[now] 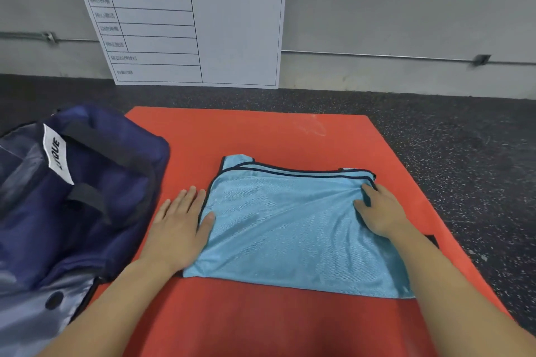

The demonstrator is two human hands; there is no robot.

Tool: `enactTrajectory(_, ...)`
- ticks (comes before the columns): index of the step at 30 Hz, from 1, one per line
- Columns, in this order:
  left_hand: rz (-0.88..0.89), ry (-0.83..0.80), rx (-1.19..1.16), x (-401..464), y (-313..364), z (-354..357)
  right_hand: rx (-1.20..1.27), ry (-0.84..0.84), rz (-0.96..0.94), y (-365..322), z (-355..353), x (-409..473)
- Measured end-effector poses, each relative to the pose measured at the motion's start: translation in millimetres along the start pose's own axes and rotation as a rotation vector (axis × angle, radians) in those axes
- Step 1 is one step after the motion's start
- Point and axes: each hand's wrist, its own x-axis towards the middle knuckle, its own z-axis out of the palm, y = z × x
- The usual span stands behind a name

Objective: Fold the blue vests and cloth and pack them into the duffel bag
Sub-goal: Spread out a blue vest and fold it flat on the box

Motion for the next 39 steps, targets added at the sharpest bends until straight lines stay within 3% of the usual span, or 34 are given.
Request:
enactTrajectory(9,-0.009,-0.023,-0.028,-45.7,-2.3,-26.7,-0.087,-0.113,0.073,42.5,-30.7,-74.7)
enactTrajectory(15,0.042,0.076,-0.100,-81.4,3.8,-34.1,-0.056,-0.212,0.038,38.5,-47.9,-128.5)
enactTrajectory(22,0.071,-0.033,-0.070,-114.6,21.5,-33.6,0.052,-0.321,-0.004,50.2,-61.6,-163.8)
enactTrajectory(24,0.057,-0.049,-0.081,-113.7,24.3,-33.3,0.032,-0.291,0.062,55.6,-59.7,-165.8)
enactTrajectory(26,0.044,-0.056,-0.101,-110.7,28.4,-34.9,-0.012,-0.145,0.065,55.3,-55.4,-164.0)
enactTrajectory(29,0.009,-0.087,-0.114,-101.7,33.6,-36.4,-0.034,-0.052,-0.025,28.5,-50.1,-163.2)
enactTrajectory(39,-0.043,-0.040,-0.111,-42.4,29.8,-18.5,-0.059,-0.218,-0.510,-63.2,4.2,-155.8)
